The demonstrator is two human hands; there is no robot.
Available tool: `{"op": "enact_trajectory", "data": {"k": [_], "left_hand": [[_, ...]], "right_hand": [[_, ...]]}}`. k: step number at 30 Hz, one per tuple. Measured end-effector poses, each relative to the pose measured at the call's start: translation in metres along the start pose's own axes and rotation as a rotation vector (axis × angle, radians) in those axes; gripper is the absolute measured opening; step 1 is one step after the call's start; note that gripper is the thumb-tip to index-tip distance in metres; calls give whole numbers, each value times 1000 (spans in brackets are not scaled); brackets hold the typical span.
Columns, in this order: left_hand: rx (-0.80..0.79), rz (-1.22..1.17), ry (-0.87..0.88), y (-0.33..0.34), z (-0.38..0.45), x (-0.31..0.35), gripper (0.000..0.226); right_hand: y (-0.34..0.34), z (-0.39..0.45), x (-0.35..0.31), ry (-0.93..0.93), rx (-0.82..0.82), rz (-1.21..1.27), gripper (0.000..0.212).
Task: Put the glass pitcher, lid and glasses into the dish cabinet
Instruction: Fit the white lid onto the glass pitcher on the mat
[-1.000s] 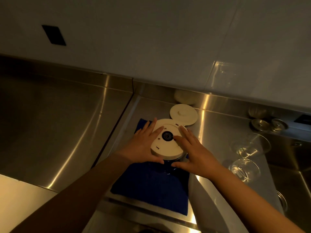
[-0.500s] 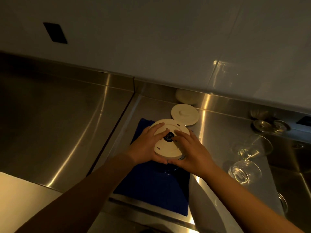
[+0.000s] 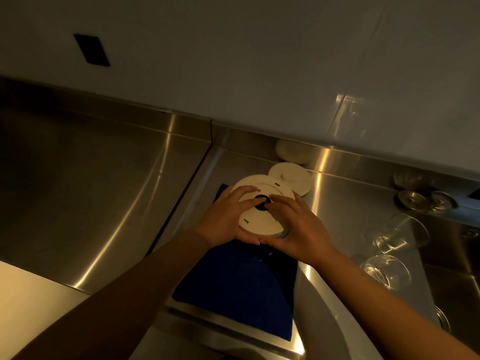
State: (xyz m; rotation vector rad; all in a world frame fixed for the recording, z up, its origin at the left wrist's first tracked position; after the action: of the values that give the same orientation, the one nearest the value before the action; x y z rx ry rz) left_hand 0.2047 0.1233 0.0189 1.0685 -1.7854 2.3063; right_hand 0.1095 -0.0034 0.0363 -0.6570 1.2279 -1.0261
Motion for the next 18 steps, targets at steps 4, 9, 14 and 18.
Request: {"op": "enact_trajectory", "data": {"k": [4,9,14,18], "left_hand": [[16,22,2,-13,18,-7,97],[17,25,13,-22,36,-15,96],[-7,-5,-28,-15,47,-31,97],[-41,25,-44,0,47,-42,98]], "right_hand": [[-1,23,10,33,-26,-1,82],[8,47,27,25,-80,-30,83],[13,60,35,20,-114,-33,84],[19,59,35,-67,-81,-75,79]]}}
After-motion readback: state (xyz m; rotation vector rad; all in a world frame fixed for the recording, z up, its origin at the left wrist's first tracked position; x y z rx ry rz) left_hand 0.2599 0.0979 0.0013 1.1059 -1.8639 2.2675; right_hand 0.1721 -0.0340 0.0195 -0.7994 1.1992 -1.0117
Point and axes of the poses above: each hand's wrist, its own z-axis towards the middle knuckle, its own y-axis out of the palm, x = y × z, the point moved 6 cm from there along z, towards the middle knuckle, and after that the axes turned 5 degrees about y, right-handed, at the moved point
